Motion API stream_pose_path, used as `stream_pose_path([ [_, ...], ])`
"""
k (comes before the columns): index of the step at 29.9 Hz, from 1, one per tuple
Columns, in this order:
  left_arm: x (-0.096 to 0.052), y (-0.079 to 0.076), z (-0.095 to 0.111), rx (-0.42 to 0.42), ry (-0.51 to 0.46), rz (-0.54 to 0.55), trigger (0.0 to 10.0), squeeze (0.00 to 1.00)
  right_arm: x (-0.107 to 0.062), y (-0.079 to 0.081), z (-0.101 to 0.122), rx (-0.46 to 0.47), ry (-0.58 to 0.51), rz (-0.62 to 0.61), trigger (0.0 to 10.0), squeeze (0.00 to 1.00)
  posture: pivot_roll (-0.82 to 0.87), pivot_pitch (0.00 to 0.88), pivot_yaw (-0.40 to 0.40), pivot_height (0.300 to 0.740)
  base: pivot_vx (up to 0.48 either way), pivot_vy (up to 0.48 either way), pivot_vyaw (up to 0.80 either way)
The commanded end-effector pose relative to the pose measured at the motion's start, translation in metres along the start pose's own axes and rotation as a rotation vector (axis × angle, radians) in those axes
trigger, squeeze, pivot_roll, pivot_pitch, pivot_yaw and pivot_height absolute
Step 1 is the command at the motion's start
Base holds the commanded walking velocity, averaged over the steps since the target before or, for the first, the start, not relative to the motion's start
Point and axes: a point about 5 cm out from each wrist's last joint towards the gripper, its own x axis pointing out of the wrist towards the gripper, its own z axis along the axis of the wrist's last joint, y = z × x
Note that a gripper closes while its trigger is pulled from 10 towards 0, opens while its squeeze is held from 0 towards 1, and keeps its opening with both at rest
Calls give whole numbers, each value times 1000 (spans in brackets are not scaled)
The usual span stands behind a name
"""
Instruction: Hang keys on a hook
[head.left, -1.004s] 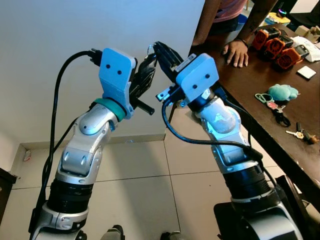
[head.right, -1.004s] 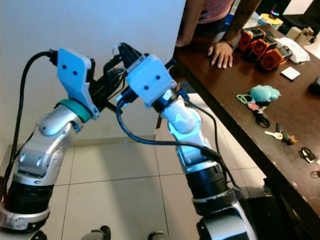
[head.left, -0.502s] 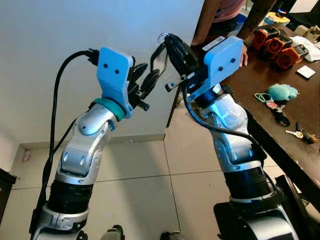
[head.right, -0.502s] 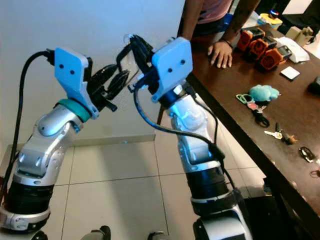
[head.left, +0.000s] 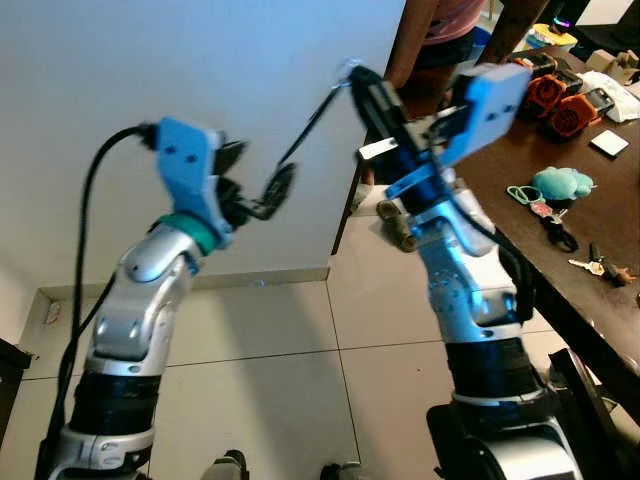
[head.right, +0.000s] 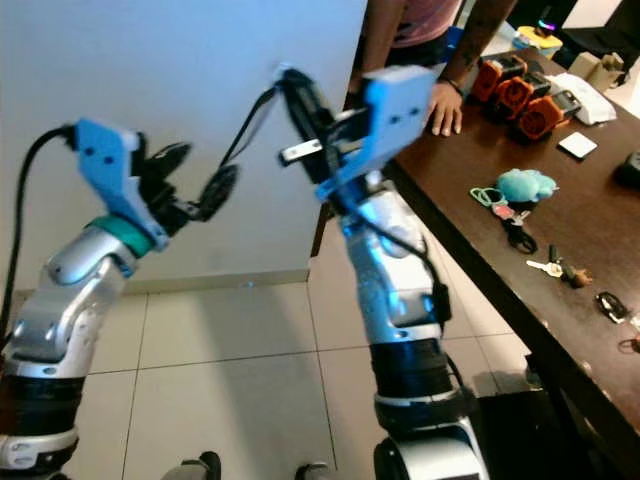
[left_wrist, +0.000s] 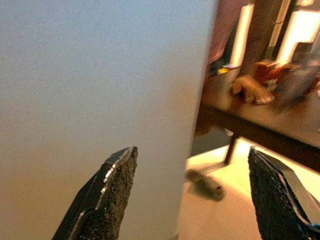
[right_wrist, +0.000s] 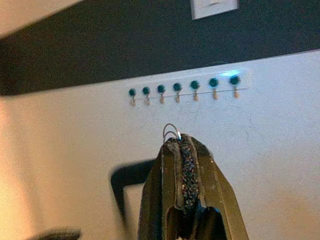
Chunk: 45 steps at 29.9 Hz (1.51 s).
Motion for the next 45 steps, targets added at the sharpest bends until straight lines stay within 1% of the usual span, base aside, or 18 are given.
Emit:
stream_pose_path([
  [1, -4, 3, -11, -14, 28, 20, 10000, 1000, -5, -5, -4, 57, 5, -31, 0, 0, -33, 90, 22, 740, 0, 0, 0],
  [4, -11, 13, -35, -16, 100, 102, 10000, 1000, -7, -9, -3, 190, -29, -57, 0, 0, -34, 91, 23, 740, 0, 0, 0],
  [5, -14, 14, -45, -32, 119, 122, 10000, 624, -7, -10, -2, 247, -44, -59, 0, 0, -33, 94, 26, 740, 0, 0, 0],
  [7, -16, 13, -52, -45, 128, 133, 10000, 624, -8, -11, -2, 282, -54, -58, 0, 0, -33, 94, 26, 740, 0, 0, 0],
  [8, -19, 14, -59, -65, 143, 152, 10000, 0, -8, -11, -2, 308, -57, -52, 0, 0, -35, 93, 28, 740, 0, 0, 0],
  [9, -19, 14, -59, -65, 143, 152, 10000, 0, -8, -11, -2, 308, -57, -52, 0, 0, -35, 93, 28, 740, 0, 0, 0],
  [10, -23, 15, -71, -96, 177, 177, 10000, 0, -9, -11, -2, 335, -61, -47, 0, 0, -36, 95, 29, 740, 0, 0, 0],
  [13, -49, 21, -118, -157, 316, 262, 10000, 0, -16, -15, -3, 449, -85, -49, 0, 0, -41, 98, 35, 740, 0, 0, 0],
  [14, -49, 21, -118, -157, 316, 262, 10000, 0, -16, -15, -3, 449, -85, -49, 0, 0, -41, 98, 35, 740, 0, 0, 0],
  [16, -66, 25, -138, -190, 379, 320, 10000, 0, -19, -16, -2, 481, -97, -47, 0, 0, -40, 100, 38, 740, 0, 0, 0],
  [21, -79, 27, -155, -216, 432, 361, 10000, 0, -20, -17, 0, 488, -100, -28, 0, 0, -38, 102, 38, 740, 0, 0, 0],
  [31, -99, 18, -181, -287, 481, 377, 10000, 0, -17, -19, 9, 466, -106, 5, 0, 0, -40, 100, 42, 740, 231, 0, 0],
  [33, -112, 15, -193, -320, 533, 405, 10000, 0, -14, -18, 14, 461, -109, 17, 1529, 0, -44, 100, 43, 740, 332, 0, 0],
  [34, -112, 15, -193, -320, 533, 405, 10000, 0, -14, -18, 14, 461, -109, 17, 1529, 0, -44, 100, 43, 740, 330, 0, 0],
  [36, -117, 14, -199, -333, 556, 418, 10000, 0, -13, -18, 17, 467, -116, 28, 2275, 0, -44, 100, 43, 740, 330, 0, 0],
  [37, -123, 12, -203, -337, 582, 424, 10000, 0, -12, -16, 19, 470, -122, 39, 7137, 0, -46, 101, 42, 740, 334, 0, 0],
  [38, -127, 11, -207, -340, 604, 428, 10000, 0, -11, -15, 21, 474, -128, 48, 10000, 0, -47, 102, 42, 740, 330, 0, 0],
  [45, -140, 7, -216, -352, 656, 437, 10000, 0, -10, -13, 24, 491, -147, 59, 10000, 0, -46, 101, 46, 740, 326, 0, 0],
])
